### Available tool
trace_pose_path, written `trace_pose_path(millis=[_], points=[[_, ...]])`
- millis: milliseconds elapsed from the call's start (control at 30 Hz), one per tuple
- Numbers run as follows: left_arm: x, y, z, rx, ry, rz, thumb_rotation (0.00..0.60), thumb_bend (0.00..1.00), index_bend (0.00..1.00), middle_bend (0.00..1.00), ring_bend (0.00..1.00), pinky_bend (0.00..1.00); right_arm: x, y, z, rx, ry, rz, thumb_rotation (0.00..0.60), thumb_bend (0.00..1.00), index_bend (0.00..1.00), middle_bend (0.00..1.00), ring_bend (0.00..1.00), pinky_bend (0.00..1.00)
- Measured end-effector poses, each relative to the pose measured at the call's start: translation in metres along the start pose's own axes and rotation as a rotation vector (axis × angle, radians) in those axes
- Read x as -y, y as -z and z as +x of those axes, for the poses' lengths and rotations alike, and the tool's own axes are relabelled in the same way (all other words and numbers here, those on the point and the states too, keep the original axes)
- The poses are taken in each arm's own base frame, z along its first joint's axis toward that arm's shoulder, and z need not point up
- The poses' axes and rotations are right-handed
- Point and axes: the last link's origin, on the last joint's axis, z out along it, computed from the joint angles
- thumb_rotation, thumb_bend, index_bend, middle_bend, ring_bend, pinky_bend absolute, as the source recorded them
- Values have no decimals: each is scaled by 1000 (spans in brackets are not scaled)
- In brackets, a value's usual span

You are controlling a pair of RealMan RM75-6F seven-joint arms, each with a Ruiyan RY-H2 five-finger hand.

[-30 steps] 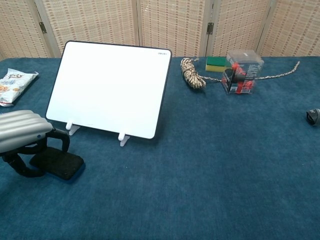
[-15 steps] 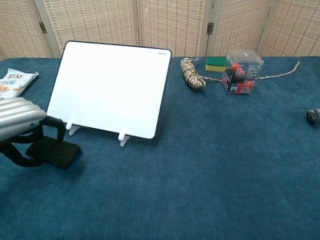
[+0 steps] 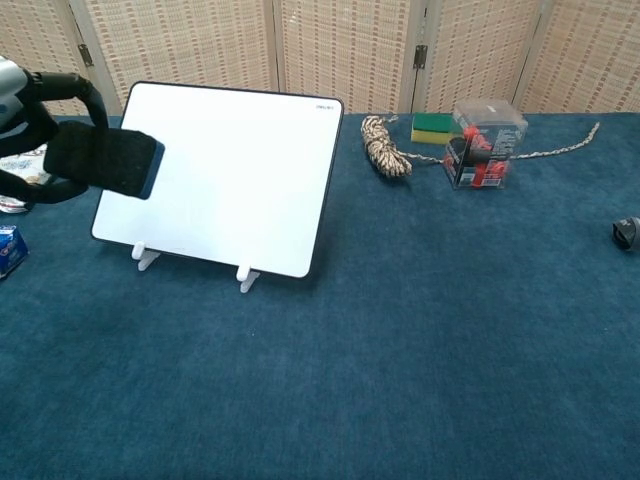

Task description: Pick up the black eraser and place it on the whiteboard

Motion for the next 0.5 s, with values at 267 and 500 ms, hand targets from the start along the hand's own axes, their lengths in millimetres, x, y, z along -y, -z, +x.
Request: trace_pose_path(millis=[267, 500], points=[[-17, -31, -21, -95, 19, 3, 600, 240, 525, 1000, 1000, 1000, -3, 1, 2, -5, -11, 1, 600, 335, 0, 0, 85, 135], [-38, -56, -42, -109, 8, -41, 600, 241, 519, 1000, 1000, 1000, -5, 1, 4, -9, -22, 1, 600, 334, 0, 0, 85, 135]])
